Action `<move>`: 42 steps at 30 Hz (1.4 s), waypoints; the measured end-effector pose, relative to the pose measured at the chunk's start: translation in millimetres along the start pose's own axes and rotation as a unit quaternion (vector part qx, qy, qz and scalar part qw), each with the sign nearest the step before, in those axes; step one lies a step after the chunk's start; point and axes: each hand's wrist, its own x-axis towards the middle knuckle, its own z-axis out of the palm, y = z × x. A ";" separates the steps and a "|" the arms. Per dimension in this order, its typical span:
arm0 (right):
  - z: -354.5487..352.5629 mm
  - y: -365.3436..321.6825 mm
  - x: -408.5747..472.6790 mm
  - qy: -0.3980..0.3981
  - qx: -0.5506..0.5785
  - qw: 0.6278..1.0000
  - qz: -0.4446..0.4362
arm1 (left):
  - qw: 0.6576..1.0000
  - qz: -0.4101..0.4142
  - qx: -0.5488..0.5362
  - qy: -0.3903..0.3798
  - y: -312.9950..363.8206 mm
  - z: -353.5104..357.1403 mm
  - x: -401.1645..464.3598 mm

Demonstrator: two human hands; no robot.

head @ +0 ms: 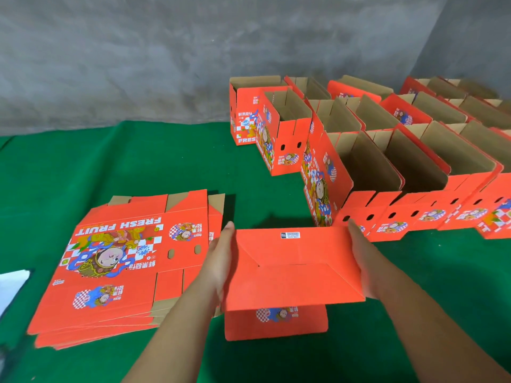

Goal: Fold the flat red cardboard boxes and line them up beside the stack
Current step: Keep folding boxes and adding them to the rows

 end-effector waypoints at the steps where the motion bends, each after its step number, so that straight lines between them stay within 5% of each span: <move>1: -7.0 1.6 -0.5 -0.006 0.012 1.000 0.006 | 1.000 -0.002 -0.018 -0.006 -0.8 1.0 -5.1; 9: -35.9 -25.0 -18.8 -0.216 0.178 0.957 -0.080 | 0.961 0.214 -0.142 -0.100 15.4 -7.8 -41.3; 12: -32.8 -34.3 -26.5 -0.285 0.123 0.948 -0.073 | 0.945 0.284 -0.066 -0.148 10.5 -19.3 -40.8; 15: -25.4 -30.3 -29.1 -0.335 0.052 0.932 -0.124 | 0.939 0.328 0.043 -0.097 2.3 -33.2 -29.1; 18: -24.7 -12.4 -20.4 -0.269 0.003 0.936 -0.228 | 0.945 0.315 0.086 -0.013 -8.8 -34.8 -12.2; 22: -21.7 25.5 -11.3 -0.266 -0.234 0.888 -0.294 | 0.928 0.347 0.123 0.057 -5.7 -14.6 -5.9; 30: 40.8 110.0 25.0 -0.005 -0.119 0.935 -0.335 | 0.962 0.183 0.050 -0.194 -40.8 57.0 -18.0; 36: 48.6 110.7 29.2 0.189 -0.156 0.948 -0.201 | 0.978 0.050 0.085 -0.184 -60.9 67.1 3.5; 42: 62.2 70.3 44.2 0.039 -0.099 0.979 -0.176 | 0.988 0.089 0.065 -0.111 -36.8 93.5 43.4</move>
